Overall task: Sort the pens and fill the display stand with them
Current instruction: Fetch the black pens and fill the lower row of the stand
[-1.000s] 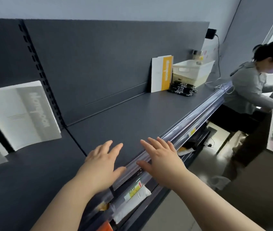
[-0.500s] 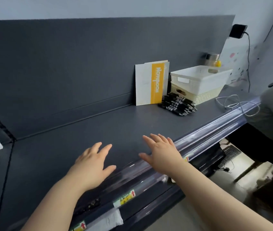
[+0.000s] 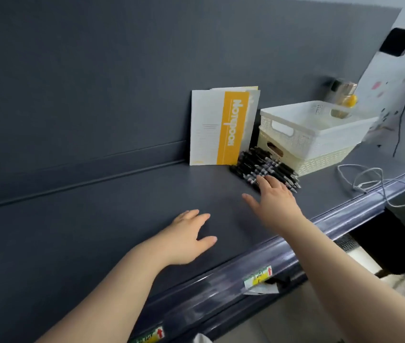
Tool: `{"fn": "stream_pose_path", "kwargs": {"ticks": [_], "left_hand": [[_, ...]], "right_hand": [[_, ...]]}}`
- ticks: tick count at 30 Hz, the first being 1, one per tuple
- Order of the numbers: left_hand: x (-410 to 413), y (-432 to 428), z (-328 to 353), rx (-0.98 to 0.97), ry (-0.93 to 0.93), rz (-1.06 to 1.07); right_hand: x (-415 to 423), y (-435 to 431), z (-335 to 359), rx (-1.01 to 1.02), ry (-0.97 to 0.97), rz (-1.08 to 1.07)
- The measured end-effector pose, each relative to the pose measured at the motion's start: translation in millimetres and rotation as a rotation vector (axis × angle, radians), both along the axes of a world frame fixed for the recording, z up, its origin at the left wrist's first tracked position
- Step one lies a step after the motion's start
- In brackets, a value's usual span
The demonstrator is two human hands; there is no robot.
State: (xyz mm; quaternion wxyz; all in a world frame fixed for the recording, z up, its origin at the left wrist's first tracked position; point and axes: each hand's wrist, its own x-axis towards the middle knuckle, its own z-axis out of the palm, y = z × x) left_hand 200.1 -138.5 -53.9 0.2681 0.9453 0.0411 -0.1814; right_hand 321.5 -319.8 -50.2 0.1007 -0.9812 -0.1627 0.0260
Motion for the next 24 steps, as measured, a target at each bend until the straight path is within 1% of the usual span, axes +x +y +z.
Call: {"fn": "stream_pose_path", "kwargs": {"ticks": [4, 7, 11, 15, 18, 21, 24], "left_hand": [[32, -20, 1, -0.122, 0.015, -0.006], [56, -35, 5, -0.199, 0.005, 0.059], [86, -61, 8, -0.341, -0.003, 0.249], [123, -88, 1, -0.479, -0.015, 0.444], [147, -103, -3, -0.558, -0.071, 0.604], [169, -121, -3, -0.560, -0.155, 0.727], [181, -131, -4, -0.512, -0.187, 0.819]], "right_hand": [[40, -11, 3, 0.028, -0.026, -0.049], [68, -16, 4, 0.047, -0.023, -0.033], [95, -26, -2, 0.026, 0.006, 0.051], [111, -36, -4, -0.071, -0.009, 0.135], [112, -38, -7, -0.130, 0.008, 0.214], [114, -43, -10, -0.097, 0.026, 0.262], [112, -43, -14, -0.057, 0.045, 0.296]]}}
